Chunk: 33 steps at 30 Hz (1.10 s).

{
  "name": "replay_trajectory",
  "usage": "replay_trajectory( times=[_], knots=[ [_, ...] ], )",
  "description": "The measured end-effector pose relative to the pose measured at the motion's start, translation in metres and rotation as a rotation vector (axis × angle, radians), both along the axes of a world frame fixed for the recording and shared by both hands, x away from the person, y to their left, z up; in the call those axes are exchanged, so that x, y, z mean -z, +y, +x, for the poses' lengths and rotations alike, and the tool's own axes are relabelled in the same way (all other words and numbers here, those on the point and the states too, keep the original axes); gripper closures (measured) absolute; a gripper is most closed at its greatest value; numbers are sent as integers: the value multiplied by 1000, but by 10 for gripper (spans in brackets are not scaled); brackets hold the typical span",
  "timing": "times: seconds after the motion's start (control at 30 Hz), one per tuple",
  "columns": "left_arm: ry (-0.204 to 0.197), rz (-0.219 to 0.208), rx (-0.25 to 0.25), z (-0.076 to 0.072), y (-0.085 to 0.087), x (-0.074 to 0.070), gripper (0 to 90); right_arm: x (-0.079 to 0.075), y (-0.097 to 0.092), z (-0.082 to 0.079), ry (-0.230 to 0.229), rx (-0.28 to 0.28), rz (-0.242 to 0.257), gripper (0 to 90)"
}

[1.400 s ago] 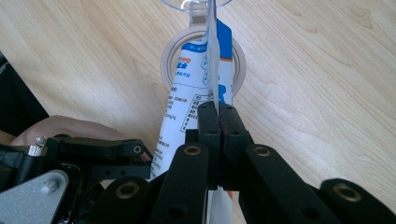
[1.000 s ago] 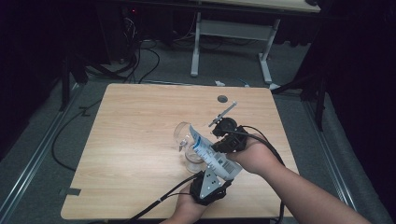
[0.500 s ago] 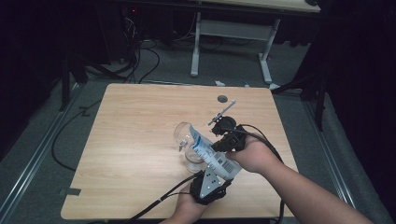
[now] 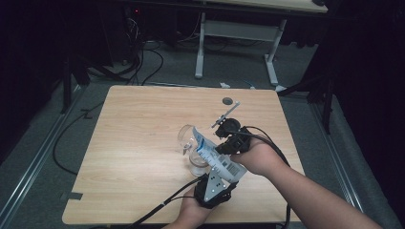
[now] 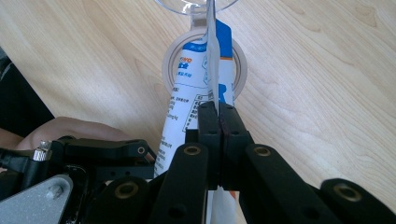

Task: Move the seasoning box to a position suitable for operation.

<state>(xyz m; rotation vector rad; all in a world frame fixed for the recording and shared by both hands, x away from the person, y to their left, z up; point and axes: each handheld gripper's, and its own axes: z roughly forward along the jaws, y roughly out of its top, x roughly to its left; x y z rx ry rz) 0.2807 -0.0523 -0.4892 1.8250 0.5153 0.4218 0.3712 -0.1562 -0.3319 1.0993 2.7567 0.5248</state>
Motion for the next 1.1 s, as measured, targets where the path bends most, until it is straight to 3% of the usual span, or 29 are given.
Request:
replay_trajectory(
  times=[1.1],
  knots=[
    [3, -14, 1, 1, -1, -3, 570, -1, 4, 1, -11, -15, -6, 896]
  ],
)
